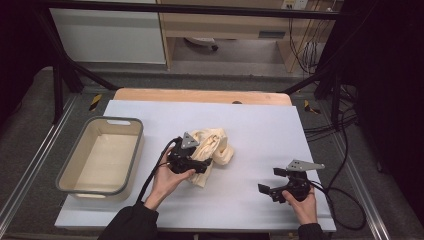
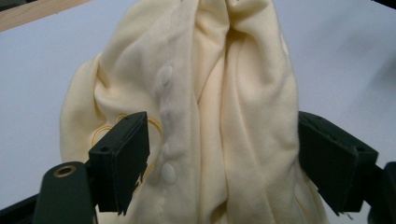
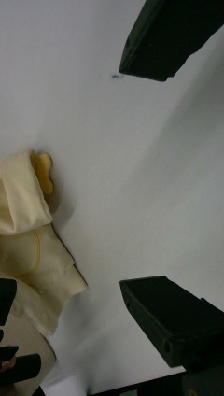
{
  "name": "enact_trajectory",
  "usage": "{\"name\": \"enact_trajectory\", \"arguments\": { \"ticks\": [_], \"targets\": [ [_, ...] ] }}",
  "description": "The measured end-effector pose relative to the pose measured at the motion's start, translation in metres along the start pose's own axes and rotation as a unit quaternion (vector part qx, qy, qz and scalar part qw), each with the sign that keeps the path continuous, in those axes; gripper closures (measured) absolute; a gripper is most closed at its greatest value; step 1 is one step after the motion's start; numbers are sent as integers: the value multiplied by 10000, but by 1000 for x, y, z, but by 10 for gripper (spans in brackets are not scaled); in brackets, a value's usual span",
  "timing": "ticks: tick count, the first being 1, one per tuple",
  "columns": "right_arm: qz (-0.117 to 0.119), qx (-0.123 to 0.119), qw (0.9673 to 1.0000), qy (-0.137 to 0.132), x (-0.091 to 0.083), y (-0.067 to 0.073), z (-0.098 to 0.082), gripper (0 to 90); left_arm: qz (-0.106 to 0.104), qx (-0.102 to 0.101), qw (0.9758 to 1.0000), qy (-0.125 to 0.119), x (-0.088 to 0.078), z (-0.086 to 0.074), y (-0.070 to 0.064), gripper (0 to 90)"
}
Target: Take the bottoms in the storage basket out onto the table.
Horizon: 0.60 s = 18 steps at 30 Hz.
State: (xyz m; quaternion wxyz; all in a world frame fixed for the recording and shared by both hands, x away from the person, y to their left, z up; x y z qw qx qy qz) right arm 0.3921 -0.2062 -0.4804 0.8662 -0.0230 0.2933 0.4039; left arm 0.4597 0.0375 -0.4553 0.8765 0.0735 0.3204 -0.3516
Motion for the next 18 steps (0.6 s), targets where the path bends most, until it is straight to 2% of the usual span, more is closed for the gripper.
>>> {"name": "enact_trajectory", "arguments": {
  "ticks": [11,18],
  "targets": [
    [-4,11,10000,-6,0,0,0,5,76,27,9999,88,-7,0,3,98],
    [-1,20,10000,-8,0,0,0,5,79,12,9999,70,-15,0,5,82]
  ]
}}
Point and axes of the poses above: each handheld gripper's, and its own axes: x roughly forward along the jaws, z roughly out of its top, y roughly to its left, the point moved 9 cm from there along x, roughly forward along the jaws, and after that the axes turned 5 degrees about -x, right-handed, at the moved point
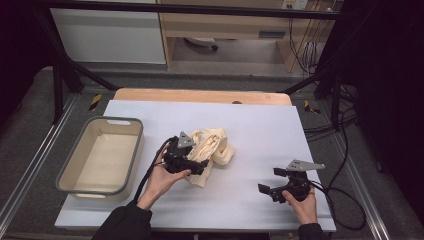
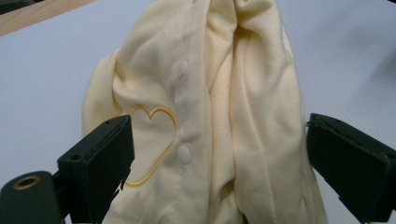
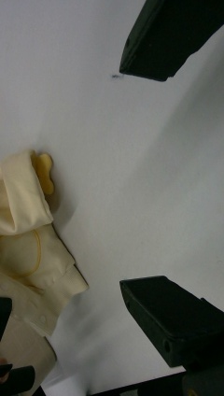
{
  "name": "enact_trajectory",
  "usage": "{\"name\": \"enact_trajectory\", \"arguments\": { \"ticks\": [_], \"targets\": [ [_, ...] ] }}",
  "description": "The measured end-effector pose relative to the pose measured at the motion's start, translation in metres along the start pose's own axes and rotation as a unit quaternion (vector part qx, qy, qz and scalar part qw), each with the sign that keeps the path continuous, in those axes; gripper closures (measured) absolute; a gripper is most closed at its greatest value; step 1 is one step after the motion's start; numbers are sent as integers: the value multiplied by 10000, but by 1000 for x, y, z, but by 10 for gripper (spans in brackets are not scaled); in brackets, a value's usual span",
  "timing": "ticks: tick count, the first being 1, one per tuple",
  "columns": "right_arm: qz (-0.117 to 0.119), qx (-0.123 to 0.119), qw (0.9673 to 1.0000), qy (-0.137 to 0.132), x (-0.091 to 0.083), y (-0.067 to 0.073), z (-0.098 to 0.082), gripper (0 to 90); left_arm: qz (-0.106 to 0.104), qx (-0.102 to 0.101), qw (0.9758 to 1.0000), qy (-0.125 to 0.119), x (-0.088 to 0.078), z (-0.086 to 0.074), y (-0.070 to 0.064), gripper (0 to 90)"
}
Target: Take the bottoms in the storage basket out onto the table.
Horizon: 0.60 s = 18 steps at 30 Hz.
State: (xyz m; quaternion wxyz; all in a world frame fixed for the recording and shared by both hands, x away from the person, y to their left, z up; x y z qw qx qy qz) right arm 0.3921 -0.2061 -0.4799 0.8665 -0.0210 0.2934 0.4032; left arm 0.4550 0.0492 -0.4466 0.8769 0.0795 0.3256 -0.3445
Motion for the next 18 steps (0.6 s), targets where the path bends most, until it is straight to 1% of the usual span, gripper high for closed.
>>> {"name": "enact_trajectory", "arguments": {
  "ticks": [4,6,10,18],
  "targets": [
    [-2,-7,10000,1,0,0,0,5,-5,9,10000,-30,-5,1,1,78],
    [-3,-4,10000,2,0,0,0,5,-12,-18,10000,-43,-7,1,1,78],
    [0,1,10000,1,0,0,0,5,-58,-31,9999,-94,-12,2,0,78],
    [-9,6,10000,1,0,0,0,5,-34,24,9999,-132,-23,1,5,78]
  ]
}}
Point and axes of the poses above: each handheld gripper's, and its own axes: x roughly forward along the jaws, z roughly out of its top, y roughly to its left, the point moved 9 cm from there along x, roughly forward along the jaws, and after that the axes turned 5 degrees about -x, right-handed, at the moved point
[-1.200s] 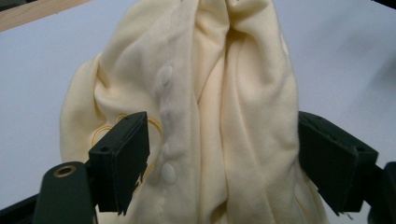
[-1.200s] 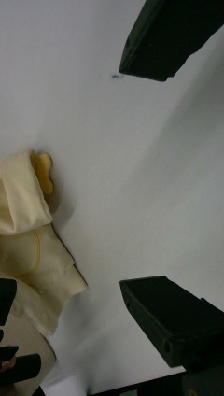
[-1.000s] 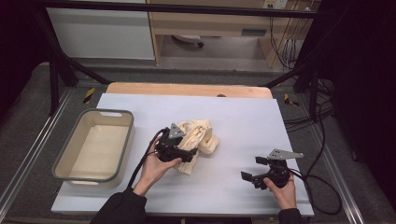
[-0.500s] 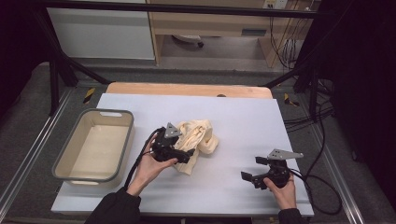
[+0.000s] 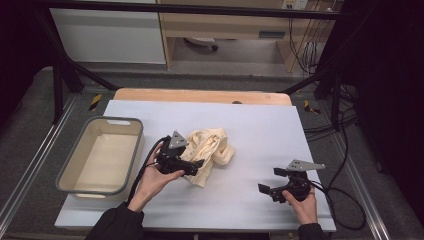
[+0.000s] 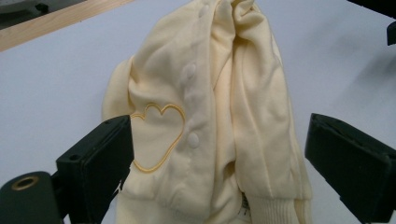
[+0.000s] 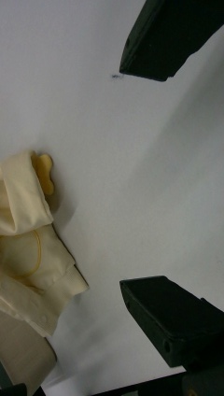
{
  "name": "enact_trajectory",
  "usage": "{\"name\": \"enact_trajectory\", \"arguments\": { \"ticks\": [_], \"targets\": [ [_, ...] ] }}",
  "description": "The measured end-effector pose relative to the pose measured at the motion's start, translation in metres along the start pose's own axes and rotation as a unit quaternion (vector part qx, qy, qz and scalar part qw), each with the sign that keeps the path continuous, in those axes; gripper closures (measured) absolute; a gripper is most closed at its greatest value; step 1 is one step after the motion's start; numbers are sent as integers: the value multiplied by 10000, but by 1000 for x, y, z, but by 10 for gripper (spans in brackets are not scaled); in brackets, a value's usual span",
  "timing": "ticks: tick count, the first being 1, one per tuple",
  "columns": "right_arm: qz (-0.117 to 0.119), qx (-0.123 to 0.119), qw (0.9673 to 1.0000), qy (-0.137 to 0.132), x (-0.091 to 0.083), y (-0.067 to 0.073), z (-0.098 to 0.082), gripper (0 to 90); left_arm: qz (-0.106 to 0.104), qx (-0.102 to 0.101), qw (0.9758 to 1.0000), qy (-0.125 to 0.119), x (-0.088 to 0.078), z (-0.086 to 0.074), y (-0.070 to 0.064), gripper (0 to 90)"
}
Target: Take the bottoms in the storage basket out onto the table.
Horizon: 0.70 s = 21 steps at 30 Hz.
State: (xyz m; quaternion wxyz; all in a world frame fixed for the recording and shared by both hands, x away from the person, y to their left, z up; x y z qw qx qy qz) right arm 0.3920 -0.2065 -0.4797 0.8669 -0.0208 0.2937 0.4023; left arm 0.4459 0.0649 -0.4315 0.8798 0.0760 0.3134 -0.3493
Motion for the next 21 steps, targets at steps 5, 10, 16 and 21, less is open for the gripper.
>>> {"name": "enact_trajectory", "arguments": {
  "ticks": [5,10,16,21],
  "targets": [
    [-2,1,10000,4,0,0,0,5,9,9,10000,-20,-7,-2,4,78],
    [-1,5,10000,1,0,0,0,5,19,53,10000,-26,-14,-6,7,78],
    [-2,4,10000,4,0,0,0,5,92,60,9999,-71,-22,-10,13,78],
    [1,-6,10000,9,0,0,0,5,132,55,9999,-65,-28,-14,18,77]
  ]
}}
Point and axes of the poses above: each handheld gripper's, and its own axes: x roughly forward along the jaws, z roughly out of its top, y roughly to its left, the point moved 9 cm from there along x, roughly forward along the jaws, and after that the axes turned 5 degrees about -x, right-handed, at the moved point
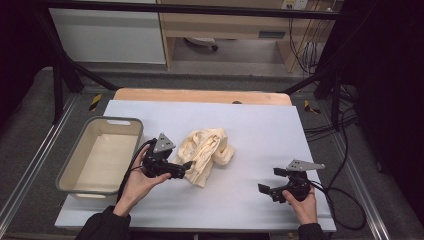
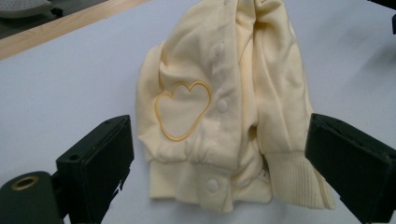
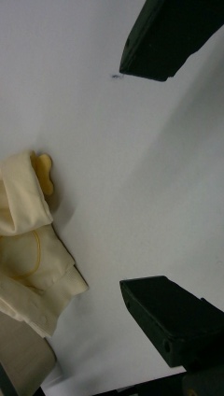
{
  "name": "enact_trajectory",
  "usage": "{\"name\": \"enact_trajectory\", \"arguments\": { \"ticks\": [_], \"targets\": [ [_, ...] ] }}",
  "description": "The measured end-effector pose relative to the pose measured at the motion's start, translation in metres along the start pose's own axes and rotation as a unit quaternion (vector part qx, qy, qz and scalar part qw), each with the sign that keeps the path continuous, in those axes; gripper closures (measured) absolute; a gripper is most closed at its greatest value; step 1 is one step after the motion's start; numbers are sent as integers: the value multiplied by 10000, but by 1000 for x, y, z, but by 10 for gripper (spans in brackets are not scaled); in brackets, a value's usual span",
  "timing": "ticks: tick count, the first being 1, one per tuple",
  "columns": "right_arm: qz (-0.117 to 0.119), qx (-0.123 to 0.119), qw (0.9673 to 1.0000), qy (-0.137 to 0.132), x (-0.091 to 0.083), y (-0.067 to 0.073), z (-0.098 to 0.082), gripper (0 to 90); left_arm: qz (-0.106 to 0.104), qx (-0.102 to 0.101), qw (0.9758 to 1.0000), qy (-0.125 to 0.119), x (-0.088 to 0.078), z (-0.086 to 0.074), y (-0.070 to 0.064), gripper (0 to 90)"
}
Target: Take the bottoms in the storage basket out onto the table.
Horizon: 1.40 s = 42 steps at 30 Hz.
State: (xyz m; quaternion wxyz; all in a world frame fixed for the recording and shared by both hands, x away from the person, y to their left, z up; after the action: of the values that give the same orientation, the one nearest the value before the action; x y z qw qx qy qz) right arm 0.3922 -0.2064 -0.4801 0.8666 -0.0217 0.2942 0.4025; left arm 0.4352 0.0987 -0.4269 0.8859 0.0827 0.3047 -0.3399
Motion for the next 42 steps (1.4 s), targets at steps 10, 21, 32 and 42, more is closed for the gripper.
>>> {"name": "enact_trajectory", "arguments": {
  "ticks": [10,21,32,42],
  "targets": [
    [-3,2,10000,-10,-1,0,0,5,75,-4,10000,8,-13,-7,7,67],
    [-3,13,10000,-6,0,0,0,5,219,-69,9997,-39,-30,-18,21,63],
    [-8,15,10000,1,0,0,0,5,329,-147,9993,-99,-44,-31,34,60],
    [-15,21,10000,2,0,0,0,5,434,-232,9986,-213,-59,-40,47,60]
  ]
}}
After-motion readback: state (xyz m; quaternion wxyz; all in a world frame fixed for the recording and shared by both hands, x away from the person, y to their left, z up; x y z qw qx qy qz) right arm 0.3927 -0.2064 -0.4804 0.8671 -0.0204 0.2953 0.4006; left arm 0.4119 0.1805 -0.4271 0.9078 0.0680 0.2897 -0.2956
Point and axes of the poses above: each handheld gripper's, and its own axes: x roughly forward along the jaws, z roughly out of its top, y roughly to its left, the point moved 9 cm from there along x, roughly forward along the jaws, and after that the axes turned 5 degrees about -x, right-handed, at the moved point
